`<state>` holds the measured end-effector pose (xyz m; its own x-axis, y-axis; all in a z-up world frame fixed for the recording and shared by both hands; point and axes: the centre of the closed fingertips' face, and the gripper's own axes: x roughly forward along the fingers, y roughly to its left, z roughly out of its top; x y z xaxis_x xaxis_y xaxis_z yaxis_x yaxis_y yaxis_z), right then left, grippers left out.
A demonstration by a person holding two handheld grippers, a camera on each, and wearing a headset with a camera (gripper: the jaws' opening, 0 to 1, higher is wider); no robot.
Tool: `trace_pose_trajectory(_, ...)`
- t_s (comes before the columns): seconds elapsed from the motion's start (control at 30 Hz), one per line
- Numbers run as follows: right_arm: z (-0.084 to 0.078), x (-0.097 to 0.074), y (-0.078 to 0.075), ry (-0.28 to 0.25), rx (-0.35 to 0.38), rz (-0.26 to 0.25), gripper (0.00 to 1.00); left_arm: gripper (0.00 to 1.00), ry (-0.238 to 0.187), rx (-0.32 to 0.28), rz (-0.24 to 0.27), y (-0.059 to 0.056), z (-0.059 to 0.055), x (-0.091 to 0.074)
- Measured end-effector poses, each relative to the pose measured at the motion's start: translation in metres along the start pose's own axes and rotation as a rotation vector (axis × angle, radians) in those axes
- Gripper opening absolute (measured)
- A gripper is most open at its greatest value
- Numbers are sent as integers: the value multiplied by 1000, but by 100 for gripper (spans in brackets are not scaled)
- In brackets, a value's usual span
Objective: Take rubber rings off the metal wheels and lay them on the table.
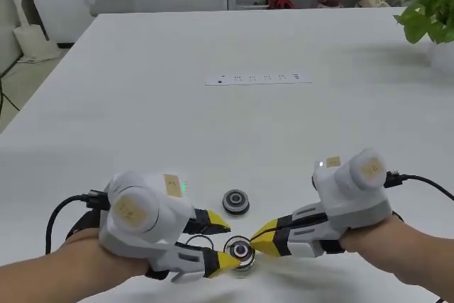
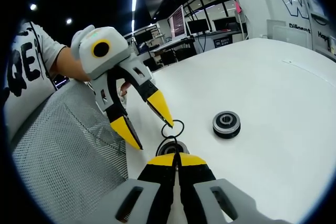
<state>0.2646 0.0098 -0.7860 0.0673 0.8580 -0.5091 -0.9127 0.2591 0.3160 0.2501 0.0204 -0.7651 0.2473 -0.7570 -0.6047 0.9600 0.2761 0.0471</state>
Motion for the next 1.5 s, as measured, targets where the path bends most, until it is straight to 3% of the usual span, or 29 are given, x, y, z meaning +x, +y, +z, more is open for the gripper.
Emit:
trace_pose_trajectory(0.43, 7, 0, 7, -7, -10, 15, 0, 39, -28, -41, 22, 3, 1, -16)
trace_pose_trajectory(0.9, 12, -1, 12, -9, -12, 37, 0, 48, -28, -80, 56, 9, -15, -33)
trace_pose_trajectory(1.5, 29, 2, 15, -31, -4, 60, 0, 54, -47, -107, 107, 21, -22, -51)
